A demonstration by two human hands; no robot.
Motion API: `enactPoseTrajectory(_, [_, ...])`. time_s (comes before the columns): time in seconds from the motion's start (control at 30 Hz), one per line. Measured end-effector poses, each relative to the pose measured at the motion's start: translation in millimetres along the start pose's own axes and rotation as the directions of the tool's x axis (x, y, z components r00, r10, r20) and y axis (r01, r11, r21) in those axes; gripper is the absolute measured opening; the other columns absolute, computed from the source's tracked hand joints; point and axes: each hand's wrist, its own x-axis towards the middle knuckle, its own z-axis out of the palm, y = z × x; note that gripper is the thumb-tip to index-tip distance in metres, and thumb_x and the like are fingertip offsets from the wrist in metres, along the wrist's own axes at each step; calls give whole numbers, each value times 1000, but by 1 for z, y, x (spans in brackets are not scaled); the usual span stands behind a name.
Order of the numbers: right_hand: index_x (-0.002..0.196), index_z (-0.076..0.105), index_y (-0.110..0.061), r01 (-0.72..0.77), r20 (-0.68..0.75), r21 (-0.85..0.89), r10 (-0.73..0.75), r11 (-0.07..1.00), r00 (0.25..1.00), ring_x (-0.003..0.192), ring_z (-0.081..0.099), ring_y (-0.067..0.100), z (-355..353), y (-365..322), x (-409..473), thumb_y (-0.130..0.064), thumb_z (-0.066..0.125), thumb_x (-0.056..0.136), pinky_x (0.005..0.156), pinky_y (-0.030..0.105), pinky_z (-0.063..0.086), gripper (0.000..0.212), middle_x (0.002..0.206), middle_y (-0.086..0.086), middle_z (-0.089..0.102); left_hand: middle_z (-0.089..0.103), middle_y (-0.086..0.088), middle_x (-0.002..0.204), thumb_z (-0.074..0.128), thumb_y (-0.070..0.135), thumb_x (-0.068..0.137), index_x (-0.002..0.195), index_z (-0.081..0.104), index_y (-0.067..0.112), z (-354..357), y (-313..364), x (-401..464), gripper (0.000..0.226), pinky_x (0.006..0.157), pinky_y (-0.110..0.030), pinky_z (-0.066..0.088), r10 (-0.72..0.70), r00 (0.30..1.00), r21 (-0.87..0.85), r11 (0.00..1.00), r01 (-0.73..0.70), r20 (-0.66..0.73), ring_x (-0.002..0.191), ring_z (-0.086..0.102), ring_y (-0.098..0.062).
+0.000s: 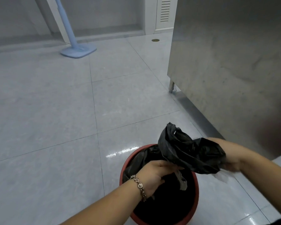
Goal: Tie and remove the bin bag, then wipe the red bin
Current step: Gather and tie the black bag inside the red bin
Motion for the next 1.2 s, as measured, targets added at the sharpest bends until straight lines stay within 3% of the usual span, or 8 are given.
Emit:
enactPoseTrajectory(0.13, [63, 65, 0, 67, -208, 372, 12, 926, 978, 47, 61, 24, 32, 26, 2, 9, 41, 84, 50, 32, 55, 33, 53, 14, 63, 72, 5, 76, 67, 25, 80, 68, 74, 32, -2, 4, 4, 14, 68, -25, 48, 75, 990, 260, 965, -42, -117, 75, 64, -9])
enactPoseTrajectory(0.3, [74, 74, -5, -138, -202, 255, 193, 957, 960, 52, 67, 22, 52, 26, 0, -10, 70, 72, 47, 27, 55, 6, 66, 13, 72, 69, 1, 62, 71, 22, 73, 67, 73, 19, -5, 21, 6, 8, 54, -21, 51, 43, 999, 180, 983, -48, 32, 54, 63, -11])
enactPoseTrajectory(0.47, [75, 73, -8, -204, -154, 272, 252, 940, 955, 54, 66, 20, 50, 17, 0, -19, 79, 58, 46, 24, 50, 21, 68, 11, 70, 66, 0, 62, 67, 16, 79, 61, 71, 17, -11, 35, 12, 18, 48, -20, 46, 0, 1000, 65, 998, -2, 23, 48, 56, -10])
enactPoseTrajectory(0.87, [76, 77, -20, -201, -111, 279, 240, 939, 965, 69, 62, 14, 54, 14, 14, -32, 80, 52, 77, 34, 43, 27, 77, -4, 74, 64, 14, 65, 57, 30, 84, 62, 67, 29, -14, 33, 4, 24, 55, -22, 46, -37, 999, 477, 879, 27, 13, 64, 61, -7])
enactPoseTrajectory(0.93, [75, 75, -17, -193, -113, 304, 237, 933, 965, 61, 61, 16, 53, 14, 17, -29, 78, 56, 72, 32, 47, 23, 68, -2, 69, 67, 6, 66, 55, 35, 84, 60, 66, 22, -11, 39, -3, 29, 58, -27, 49, -24, 999, 583, 811, 47, -47, 61, 63, -12])
enactPoseTrajectory(1.0, [74, 74, -14, -185, -124, 312, 233, 932, 965, 55, 59, 16, 53, 14, 20, -24, 76, 61, 65, 32, 51, 17, 62, 0, 64, 67, -3, 61, 52, 42, 80, 60, 66, 12, -10, 46, -12, 38, 62, -32, 55, 240, 957, 791, 611, -21, -160, 59, 64, -19])
enactPoseTrajectory(1.07, [79, 72, -12, -170, -150, 315, 226, 934, 962, 51, 59, 17, 51, 17, 21, -13, 73, 71, 60, 33, 54, 9, 61, 3, 63, 69, -4, 64, 53, 45, 77, 69, 69, 15, -8, 59, -23, 35, 65, -37, 55, 459, 888, 808, 519, -280, 12, 62, 65, -16])
enactPoseTrajectory(1.2, [76, 74, -11, -158, -153, 222, 195, 962, 969, 51, 56, 17, 53, 21, 21, -8, 68, 79, 55, 30, 54, 7, 65, 5, 65, 66, 8, 119, 55, 31, 86, 116, 62, 30, 0, 85, -8, 31, 100, -23, 44, 298, 849, 588, 620, -520, 436, 111, 57, 1])
